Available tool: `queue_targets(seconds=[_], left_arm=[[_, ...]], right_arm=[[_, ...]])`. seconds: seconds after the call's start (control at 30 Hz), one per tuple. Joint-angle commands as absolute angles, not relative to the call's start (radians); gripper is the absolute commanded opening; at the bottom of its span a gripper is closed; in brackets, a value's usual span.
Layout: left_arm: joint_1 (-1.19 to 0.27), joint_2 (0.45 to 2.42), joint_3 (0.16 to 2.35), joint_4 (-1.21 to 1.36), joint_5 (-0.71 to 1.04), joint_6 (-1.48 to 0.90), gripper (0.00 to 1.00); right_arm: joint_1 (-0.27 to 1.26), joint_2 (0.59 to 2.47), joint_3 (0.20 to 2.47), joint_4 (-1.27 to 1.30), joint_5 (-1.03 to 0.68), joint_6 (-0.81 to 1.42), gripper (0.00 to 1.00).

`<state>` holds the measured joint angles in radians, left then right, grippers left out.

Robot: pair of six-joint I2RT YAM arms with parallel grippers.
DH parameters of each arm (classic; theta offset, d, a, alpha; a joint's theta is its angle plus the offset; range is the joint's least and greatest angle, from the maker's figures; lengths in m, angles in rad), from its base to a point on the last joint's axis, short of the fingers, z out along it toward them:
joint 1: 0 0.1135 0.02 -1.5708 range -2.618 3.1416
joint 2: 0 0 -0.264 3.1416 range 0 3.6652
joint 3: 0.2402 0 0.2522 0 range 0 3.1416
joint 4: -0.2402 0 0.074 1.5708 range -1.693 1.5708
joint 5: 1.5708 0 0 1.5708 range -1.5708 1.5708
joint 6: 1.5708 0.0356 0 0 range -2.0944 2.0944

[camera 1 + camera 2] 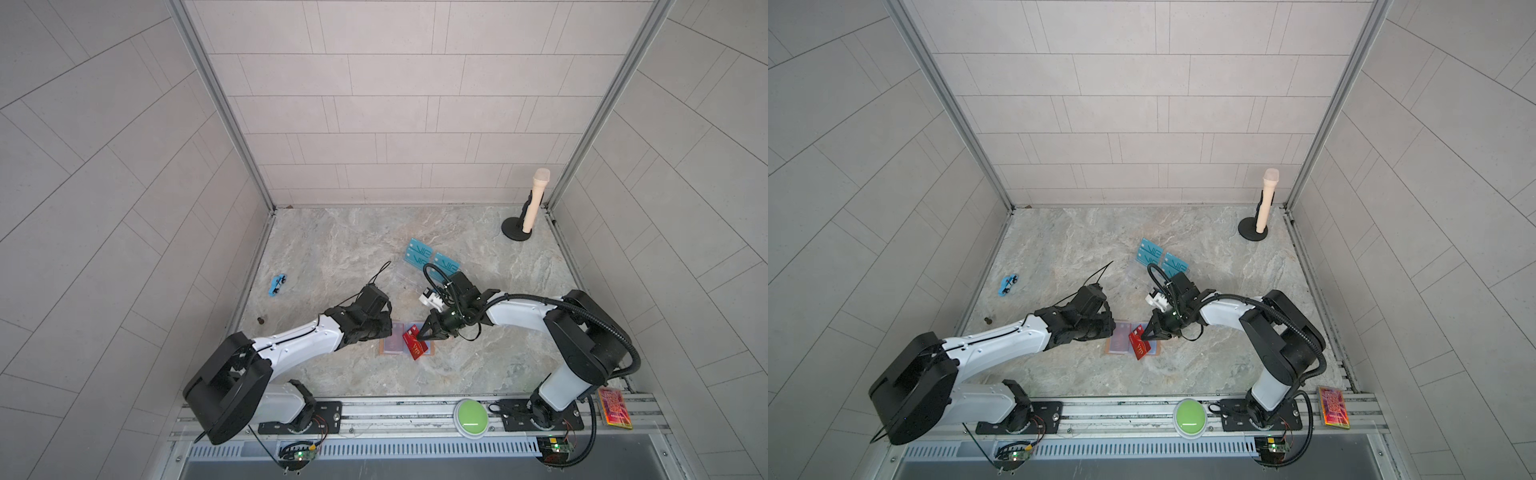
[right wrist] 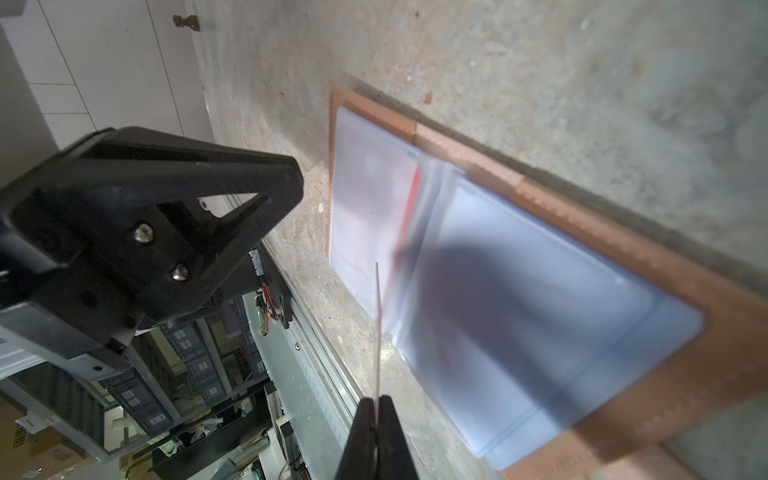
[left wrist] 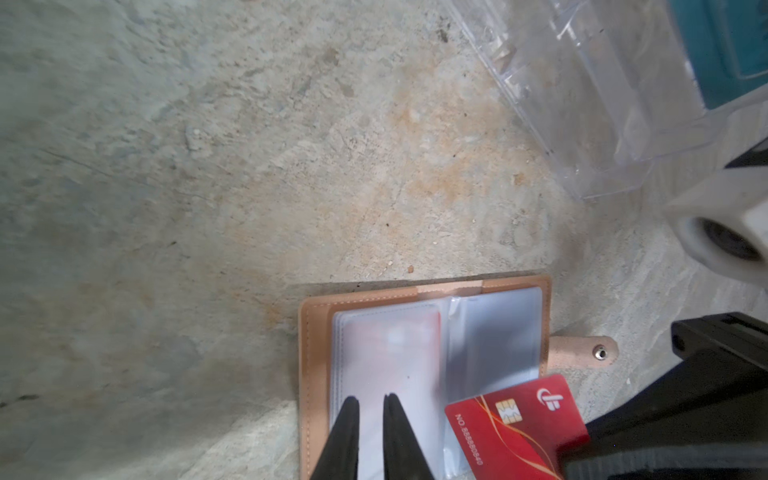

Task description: Put the credit cards into the card holder

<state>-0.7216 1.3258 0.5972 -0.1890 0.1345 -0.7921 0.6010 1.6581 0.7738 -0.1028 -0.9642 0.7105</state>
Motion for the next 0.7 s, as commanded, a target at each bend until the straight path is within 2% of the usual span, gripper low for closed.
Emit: queue_targets(seconds=[0.0, 0.27, 0.67], left_arm=[[-0.728, 1.331, 0.575, -0.156, 0.128, -0.803, 0.15], [-0.727, 1.378, 0.562, -0.119, 0.184, -0.789, 0.16], [-0.727, 1.391, 0.54, -0.116, 0.172, -0.797, 0.16]], right_arm=[[0.596, 1.672, 0.789, -0.089, -0.984, 0.702, 0.0], [0.591, 1.659, 0.775, -0.121, -0.968, 0.689, 0.0], [0.591, 1.673, 0.786, -0.101, -0.965, 0.696, 0.0]])
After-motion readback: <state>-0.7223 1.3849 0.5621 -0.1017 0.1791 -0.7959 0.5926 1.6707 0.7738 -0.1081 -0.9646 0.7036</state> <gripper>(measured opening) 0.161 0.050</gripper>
